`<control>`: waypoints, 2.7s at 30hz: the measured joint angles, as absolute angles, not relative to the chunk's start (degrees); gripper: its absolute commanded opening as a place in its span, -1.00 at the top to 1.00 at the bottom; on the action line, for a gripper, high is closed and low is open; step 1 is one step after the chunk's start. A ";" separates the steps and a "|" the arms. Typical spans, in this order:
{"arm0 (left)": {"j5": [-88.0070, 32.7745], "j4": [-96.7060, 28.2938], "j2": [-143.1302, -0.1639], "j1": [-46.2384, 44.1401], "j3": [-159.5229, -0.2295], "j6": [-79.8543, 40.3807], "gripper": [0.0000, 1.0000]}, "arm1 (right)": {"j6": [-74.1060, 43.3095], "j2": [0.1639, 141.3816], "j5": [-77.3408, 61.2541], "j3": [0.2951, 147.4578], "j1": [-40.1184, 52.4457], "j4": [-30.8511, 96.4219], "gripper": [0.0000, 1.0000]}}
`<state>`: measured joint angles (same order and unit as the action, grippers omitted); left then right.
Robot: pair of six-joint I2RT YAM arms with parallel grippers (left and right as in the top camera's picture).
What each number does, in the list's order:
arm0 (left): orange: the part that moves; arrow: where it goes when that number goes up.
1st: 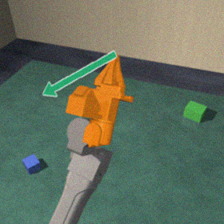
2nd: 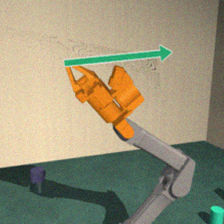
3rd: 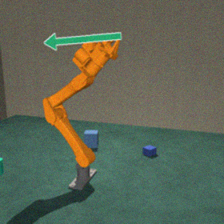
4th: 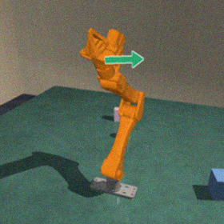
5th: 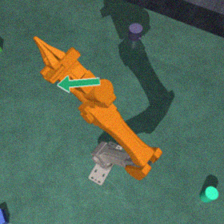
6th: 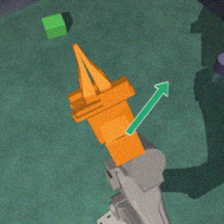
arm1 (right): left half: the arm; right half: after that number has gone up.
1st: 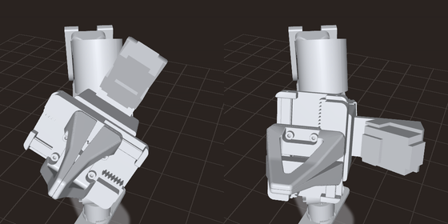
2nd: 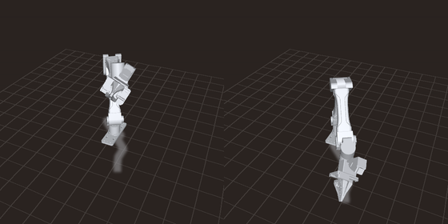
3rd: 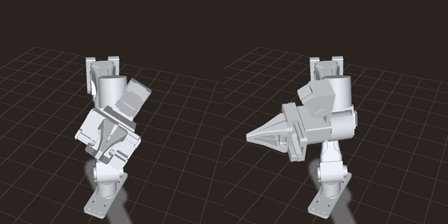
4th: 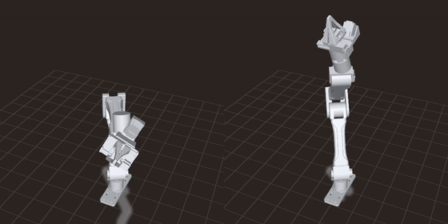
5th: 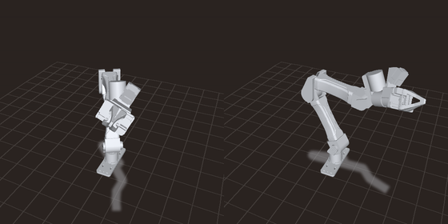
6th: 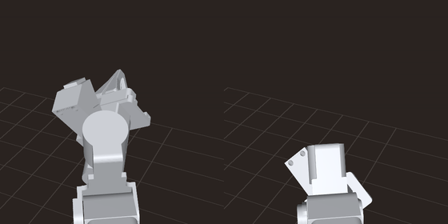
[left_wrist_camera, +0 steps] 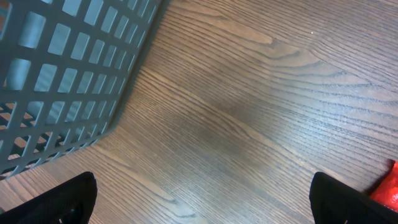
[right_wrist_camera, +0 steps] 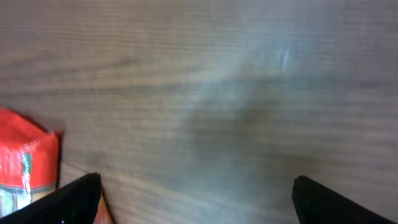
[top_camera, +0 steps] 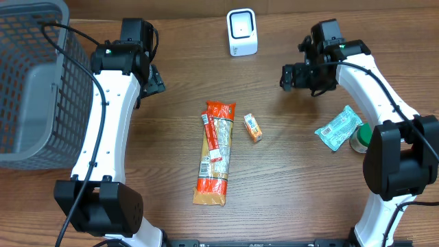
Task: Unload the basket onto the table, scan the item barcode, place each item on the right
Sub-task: 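Move the right gripper left toward the small orange box, then lower the right gripper onto the small orange box and close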
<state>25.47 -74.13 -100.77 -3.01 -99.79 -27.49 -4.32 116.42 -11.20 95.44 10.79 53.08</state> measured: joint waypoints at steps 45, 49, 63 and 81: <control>25.47 -74.13 -100.77 -3.01 -99.79 -27.49 -0.99 | -15.53 102.32 -12.97 94.32 29.54 67.77 0.55; 25.47 -74.11 -100.77 -3.01 -99.79 -27.49 -1.00 | -16.80 102.32 -11.51 92.07 30.02 66.37 0.52; 25.45 -74.13 -100.77 -3.01 -99.79 -27.49 -0.99 | -18.09 102.32 -9.61 82.06 30.04 57.84 0.19; 25.47 -74.13 -100.77 -3.01 -99.79 -27.49 -0.99 | -18.00 102.32 -8.95 75.61 30.15 47.70 0.29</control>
<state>25.47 -74.13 -100.77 -3.01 -99.79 -27.49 -18.00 102.32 -8.95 75.61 30.15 47.70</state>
